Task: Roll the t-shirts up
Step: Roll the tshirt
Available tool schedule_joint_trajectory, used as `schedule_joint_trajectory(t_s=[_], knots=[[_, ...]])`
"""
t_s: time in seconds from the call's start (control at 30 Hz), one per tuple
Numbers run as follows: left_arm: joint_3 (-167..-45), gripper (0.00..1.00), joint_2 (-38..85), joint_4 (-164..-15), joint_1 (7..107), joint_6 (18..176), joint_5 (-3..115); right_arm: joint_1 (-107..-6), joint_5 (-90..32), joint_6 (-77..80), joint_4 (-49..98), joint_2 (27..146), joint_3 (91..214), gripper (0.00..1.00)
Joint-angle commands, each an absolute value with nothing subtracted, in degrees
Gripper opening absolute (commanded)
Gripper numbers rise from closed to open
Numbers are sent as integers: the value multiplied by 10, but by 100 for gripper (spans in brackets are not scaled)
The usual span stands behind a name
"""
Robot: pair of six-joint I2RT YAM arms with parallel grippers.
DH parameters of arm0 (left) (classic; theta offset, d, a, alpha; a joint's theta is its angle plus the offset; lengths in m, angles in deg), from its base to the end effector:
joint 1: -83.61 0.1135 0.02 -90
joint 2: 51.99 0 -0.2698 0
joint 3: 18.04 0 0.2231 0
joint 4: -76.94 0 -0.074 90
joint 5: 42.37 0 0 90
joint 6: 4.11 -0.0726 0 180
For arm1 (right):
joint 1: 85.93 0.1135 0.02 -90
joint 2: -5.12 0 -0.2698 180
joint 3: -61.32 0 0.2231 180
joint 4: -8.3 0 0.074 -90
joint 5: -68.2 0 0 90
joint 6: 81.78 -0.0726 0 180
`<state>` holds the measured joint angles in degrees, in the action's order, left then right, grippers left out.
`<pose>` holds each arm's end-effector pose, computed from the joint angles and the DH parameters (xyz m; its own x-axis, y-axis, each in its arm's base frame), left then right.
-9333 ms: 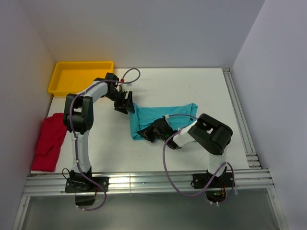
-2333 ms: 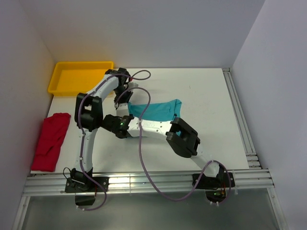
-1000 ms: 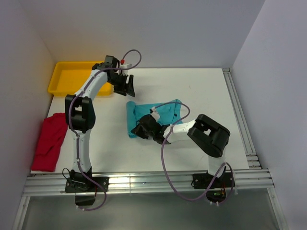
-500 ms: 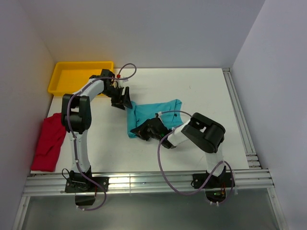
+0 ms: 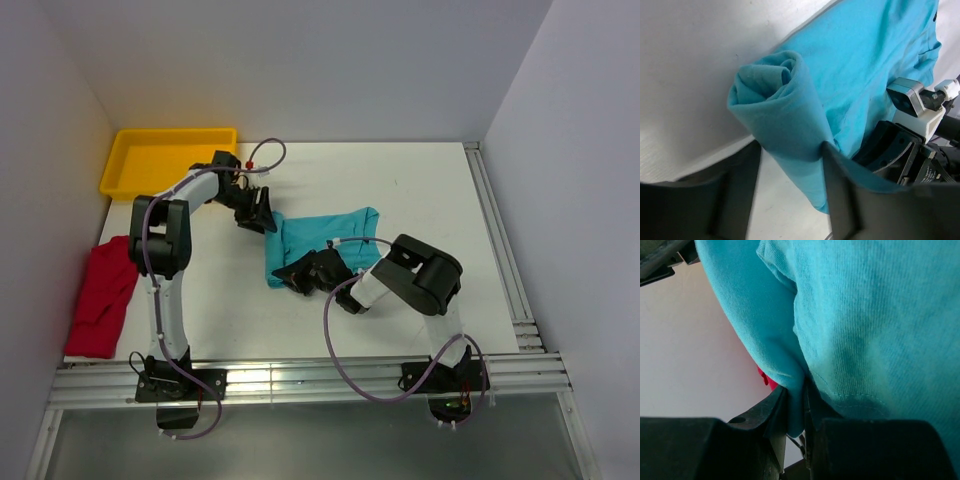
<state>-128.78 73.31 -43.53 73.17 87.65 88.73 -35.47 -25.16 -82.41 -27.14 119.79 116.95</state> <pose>0.4114 -0.1243 0.1538 -0.9550 0.1524 -0.2546 0.2846 0.7135 -0.6403 0.2397 0.2970 0.1087 -0.8012 0.5975 0.0335 0.2637 0.3022 0.9160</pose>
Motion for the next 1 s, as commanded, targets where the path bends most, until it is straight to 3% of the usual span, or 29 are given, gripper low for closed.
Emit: schedule_joint_trajectory(t_s=[0.0, 0.17, 0.27, 0.3, 0.37, 0.57, 0.97], knots=[[-1309, 52, 750, -433, 718, 879, 879, -356, -267, -834, -272, 1212, 1157, 4], [-1337, 28, 762, -404, 700, 878, 828, -357, -272, -821, -262, 1207, 1160, 5], [-1356, 15, 762, -377, 688, 872, 793, -359, -272, -788, -225, 1190, 1173, 14], [-1366, 10, 761, -363, 686, 867, 775, -358, -265, -774, -175, 1175, 1189, 23], [-1379, 0, 762, -346, 681, 865, 754, -357, -251, -731, -117, 1155, 1205, 30], [-1424, 0, 773, -280, 661, 816, 670, -342, -157, -634, 115, 1079, 1272, 52], [-1504, 0, 811, -198, 640, 788, 600, -266, 80, -519, 451, 1125, 1513, 54]])
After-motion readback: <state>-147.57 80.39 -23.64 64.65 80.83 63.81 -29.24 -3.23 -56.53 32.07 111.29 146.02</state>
